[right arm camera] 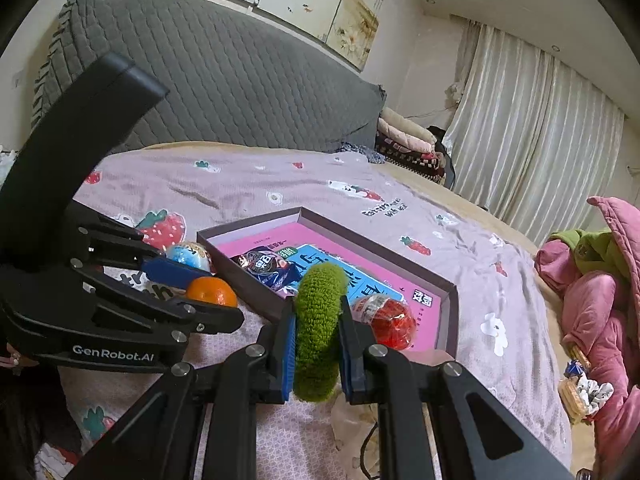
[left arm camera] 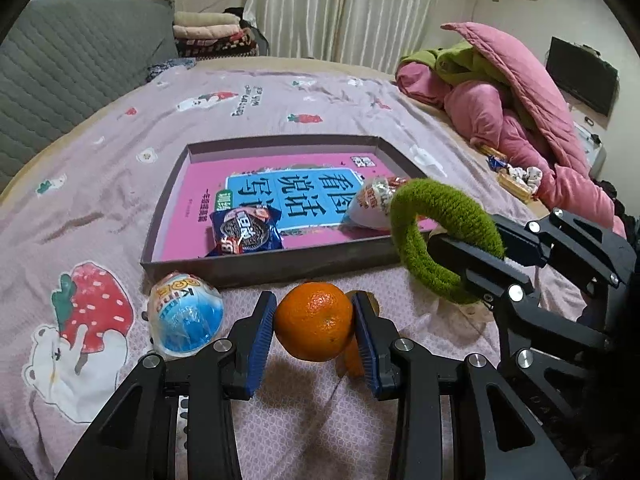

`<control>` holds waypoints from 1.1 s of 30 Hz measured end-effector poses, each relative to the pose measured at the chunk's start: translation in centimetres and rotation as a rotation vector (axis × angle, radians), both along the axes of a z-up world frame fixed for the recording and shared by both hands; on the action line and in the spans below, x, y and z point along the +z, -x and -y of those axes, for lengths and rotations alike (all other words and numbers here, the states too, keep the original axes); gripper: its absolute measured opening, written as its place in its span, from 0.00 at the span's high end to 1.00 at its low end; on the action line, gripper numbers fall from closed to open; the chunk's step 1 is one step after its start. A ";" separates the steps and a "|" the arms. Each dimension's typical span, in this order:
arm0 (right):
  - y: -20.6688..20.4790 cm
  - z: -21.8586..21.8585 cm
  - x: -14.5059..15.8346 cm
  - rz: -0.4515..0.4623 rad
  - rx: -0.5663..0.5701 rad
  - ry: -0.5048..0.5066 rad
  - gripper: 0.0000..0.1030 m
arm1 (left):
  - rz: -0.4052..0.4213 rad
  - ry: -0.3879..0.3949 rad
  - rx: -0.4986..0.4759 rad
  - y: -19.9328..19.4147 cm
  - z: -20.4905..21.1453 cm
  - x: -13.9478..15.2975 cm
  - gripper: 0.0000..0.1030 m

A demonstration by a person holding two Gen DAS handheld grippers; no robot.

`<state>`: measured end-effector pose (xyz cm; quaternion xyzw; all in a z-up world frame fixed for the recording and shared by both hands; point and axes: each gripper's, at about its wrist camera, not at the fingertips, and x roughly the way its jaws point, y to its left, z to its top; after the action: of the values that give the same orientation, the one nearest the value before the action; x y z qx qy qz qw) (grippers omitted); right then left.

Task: Organize objects
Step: 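Close left tool on the mandarin orange and lift it while right tool holds the green ring, then carry the orange and the green fuzzy ring over the grey box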

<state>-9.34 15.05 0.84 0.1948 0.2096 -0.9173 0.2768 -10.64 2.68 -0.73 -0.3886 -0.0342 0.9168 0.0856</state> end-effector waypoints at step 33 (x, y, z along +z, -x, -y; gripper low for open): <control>-1.7 -0.6 3.1 -0.095 0.007 0.141 0.83 | -0.123 0.042 0.040 -2.0 -0.3 4.4 0.61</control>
<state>-7.60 15.61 3.97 0.1303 0.1579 -0.9370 0.2831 -8.66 2.95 3.66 -0.3324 -0.0173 0.9410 0.0608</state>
